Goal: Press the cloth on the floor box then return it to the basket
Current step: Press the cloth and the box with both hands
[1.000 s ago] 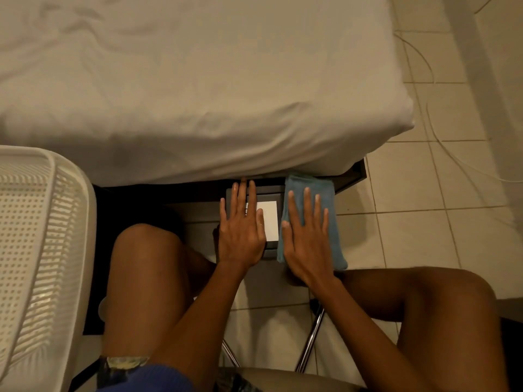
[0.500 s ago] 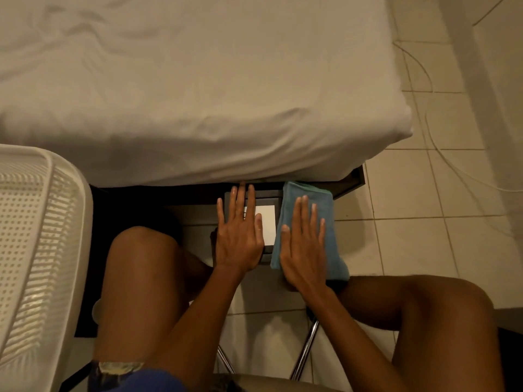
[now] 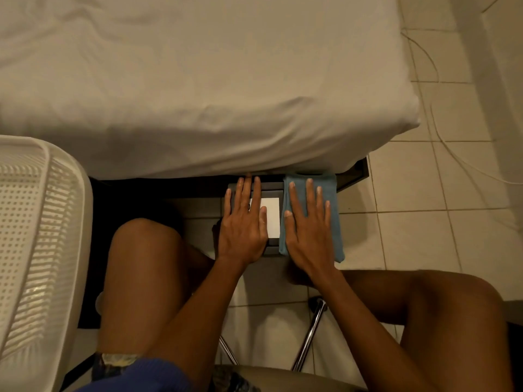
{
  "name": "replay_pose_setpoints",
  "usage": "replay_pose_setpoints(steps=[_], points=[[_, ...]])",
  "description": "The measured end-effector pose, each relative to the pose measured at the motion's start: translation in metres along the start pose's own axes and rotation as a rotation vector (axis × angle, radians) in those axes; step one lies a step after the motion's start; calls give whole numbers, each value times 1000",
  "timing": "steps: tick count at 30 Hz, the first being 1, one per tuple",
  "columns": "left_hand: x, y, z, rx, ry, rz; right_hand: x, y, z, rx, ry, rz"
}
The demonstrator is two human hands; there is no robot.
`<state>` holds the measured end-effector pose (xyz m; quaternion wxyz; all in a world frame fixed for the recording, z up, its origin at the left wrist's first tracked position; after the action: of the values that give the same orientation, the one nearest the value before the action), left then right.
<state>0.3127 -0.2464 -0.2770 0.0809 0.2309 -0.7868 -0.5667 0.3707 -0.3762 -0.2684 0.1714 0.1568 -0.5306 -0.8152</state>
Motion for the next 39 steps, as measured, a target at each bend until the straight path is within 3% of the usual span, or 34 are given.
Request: replay_pose_setpoints(steps=[4,8,14,19,24,30,36,39], points=[[1,1,0,-10,-2,-2,32,-1,4,28,20,33],[1,0,0,-11,14,9,2,0,1,14,47,0],[1,0,1,-13,14,-1,26,8,-4,54,-122,-81],[-3,1,-1,-12,24,-2,1,4,-12,41,-10,-27],[-5,0,2,-39,-1,-6,10,5,-11,5,-80,-32],[-4,1,-3,-36,2,-3,8,9,-20,9,-28,-40],[-2,1,0,-39,6,-3,30,12,-13,52,-134,-100],[-4,0,-3,-43,16,1,24,10,-10,47,-67,-85]])
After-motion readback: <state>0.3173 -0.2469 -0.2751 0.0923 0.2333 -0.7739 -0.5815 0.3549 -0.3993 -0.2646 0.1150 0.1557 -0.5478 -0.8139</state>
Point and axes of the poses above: each hand's wrist, its own x-axis away from the middle knuckle, its own y-axis out of the back of the hand, z = x × y, the point moved 10 cm from there along -x, towards the middle knuckle, and after that the axes turned 13 degrees about -z, right-handed, at the moved point
